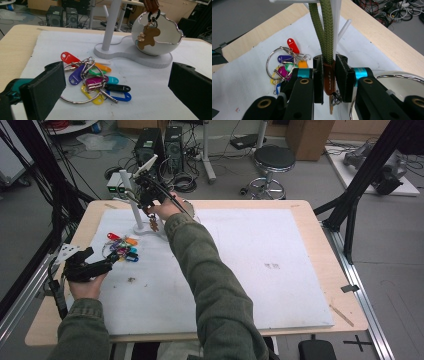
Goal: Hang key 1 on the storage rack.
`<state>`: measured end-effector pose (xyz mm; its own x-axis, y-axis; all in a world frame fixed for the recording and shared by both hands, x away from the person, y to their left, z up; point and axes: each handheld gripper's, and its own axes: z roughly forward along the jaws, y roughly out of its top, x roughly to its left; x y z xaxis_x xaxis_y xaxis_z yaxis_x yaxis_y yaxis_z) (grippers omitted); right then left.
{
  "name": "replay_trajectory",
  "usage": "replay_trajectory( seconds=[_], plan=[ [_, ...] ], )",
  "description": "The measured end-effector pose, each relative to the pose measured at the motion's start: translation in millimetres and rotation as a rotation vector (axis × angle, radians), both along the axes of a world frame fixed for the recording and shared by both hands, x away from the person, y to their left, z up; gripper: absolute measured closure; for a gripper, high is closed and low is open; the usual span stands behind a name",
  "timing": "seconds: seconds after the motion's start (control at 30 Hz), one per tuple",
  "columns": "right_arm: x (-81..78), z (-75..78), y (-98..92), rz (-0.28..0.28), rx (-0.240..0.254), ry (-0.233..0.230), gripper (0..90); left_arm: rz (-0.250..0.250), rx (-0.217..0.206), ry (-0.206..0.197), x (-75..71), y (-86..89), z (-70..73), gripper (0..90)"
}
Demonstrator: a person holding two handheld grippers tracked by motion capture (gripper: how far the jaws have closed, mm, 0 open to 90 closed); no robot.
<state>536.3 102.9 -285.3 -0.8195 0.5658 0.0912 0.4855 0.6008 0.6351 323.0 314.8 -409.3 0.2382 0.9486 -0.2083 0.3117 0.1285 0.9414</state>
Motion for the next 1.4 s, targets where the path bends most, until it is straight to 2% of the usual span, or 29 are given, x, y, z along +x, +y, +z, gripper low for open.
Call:
replay_trajectory(
  seconds=[0.1,0.3,0.37,0.4,0.57,0.8,1.03,1.1,1.4],
  plan=[
    [-1.7,0.1,-1.5,0.001,0.005,0.005,75.8,-0.001,0.001,-0.001,0.0,-0.2,0.1,1.7],
    [-5.3,4.5,-10.4,-0.009,0.019,-0.011,64.6,-0.003,0.0,-0.001,0.2,-0.7,0.0,1.7],
    [-7.0,6.7,-14.1,-0.018,0.017,-0.022,55.5,-0.003,0.001,-0.001,0.2,-0.7,-0.1,1.7],
    [-8.1,7.6,-15.8,-0.03,0.02,-0.028,47.8,-0.002,0.001,0.0,0.2,-0.8,0.0,1.7],
    [-13.8,12.1,-26.8,-0.046,0.015,-0.042,28.7,-0.002,0.001,0.002,0.5,-1.7,-0.1,1.7],
    [-17.8,17.2,-47.0,-0.084,0.02,-0.058,12.6,-0.007,0.008,0.006,0.6,-2.5,0.0,1.7],
    [-21.5,20.2,-65.5,-0.092,0.006,-0.05,9.5,-0.006,0.011,0.007,0.5,-2.9,0.0,1.7],
    [-23.1,19.7,-69.7,-0.094,-0.012,-0.05,0.6,-0.007,0.012,0.008,0.5,-3.0,0.1,1.7],
    [-33.3,29.2,-88.8,-0.097,-0.015,-0.073,0.6,-0.006,0.015,0.008,0.4,-3.7,0.1,1.7]
  ],
)
